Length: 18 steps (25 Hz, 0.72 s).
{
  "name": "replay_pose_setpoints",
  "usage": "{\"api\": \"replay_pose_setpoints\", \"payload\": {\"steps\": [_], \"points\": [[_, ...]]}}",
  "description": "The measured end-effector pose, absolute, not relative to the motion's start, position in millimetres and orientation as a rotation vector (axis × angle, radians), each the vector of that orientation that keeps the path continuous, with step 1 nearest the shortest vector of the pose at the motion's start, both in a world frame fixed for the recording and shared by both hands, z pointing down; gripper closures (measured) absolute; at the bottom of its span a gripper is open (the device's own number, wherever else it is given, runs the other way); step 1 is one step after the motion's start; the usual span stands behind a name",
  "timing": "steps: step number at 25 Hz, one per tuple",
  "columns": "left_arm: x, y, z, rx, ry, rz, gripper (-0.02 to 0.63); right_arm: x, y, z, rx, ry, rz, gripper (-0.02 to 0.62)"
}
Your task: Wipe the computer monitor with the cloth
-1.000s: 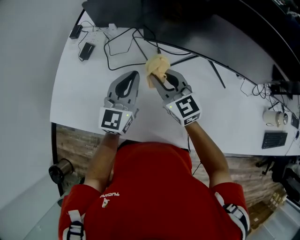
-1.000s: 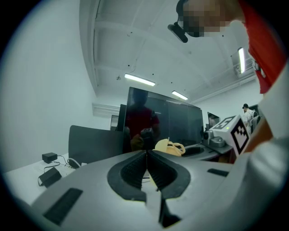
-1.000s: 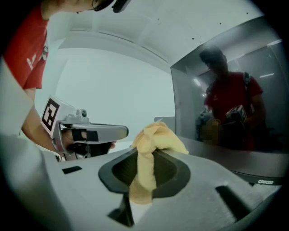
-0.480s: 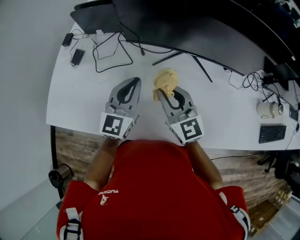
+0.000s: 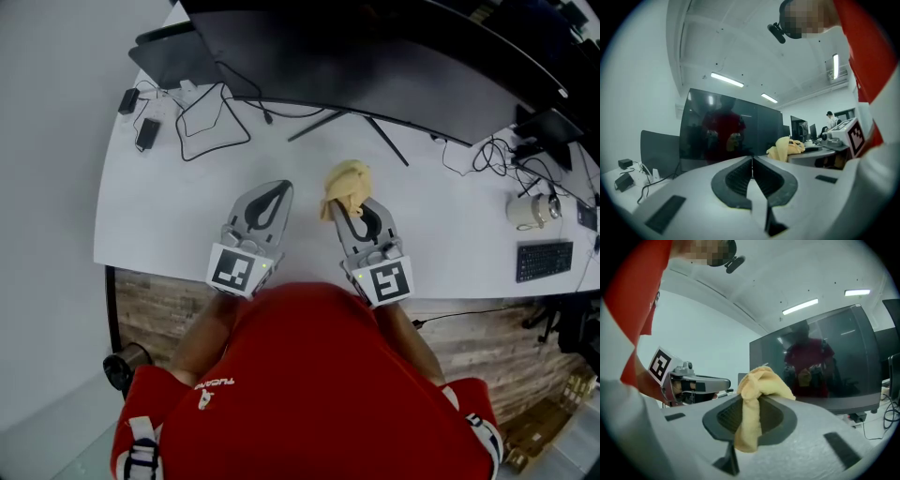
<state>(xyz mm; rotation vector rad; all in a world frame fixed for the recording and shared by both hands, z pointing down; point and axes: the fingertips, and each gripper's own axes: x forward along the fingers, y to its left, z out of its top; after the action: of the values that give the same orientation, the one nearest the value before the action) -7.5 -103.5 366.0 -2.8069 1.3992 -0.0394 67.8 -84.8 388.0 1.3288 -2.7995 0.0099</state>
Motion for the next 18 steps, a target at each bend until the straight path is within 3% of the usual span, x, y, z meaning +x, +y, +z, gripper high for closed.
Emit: {"api": "replay_pose_setpoints", "payload": {"steps": [18], "points": [[-20,-98,372,-2.805,1.408,-0.043,0.597,66,-81,388,1.333,-2.796,0.040,0.525]]}}
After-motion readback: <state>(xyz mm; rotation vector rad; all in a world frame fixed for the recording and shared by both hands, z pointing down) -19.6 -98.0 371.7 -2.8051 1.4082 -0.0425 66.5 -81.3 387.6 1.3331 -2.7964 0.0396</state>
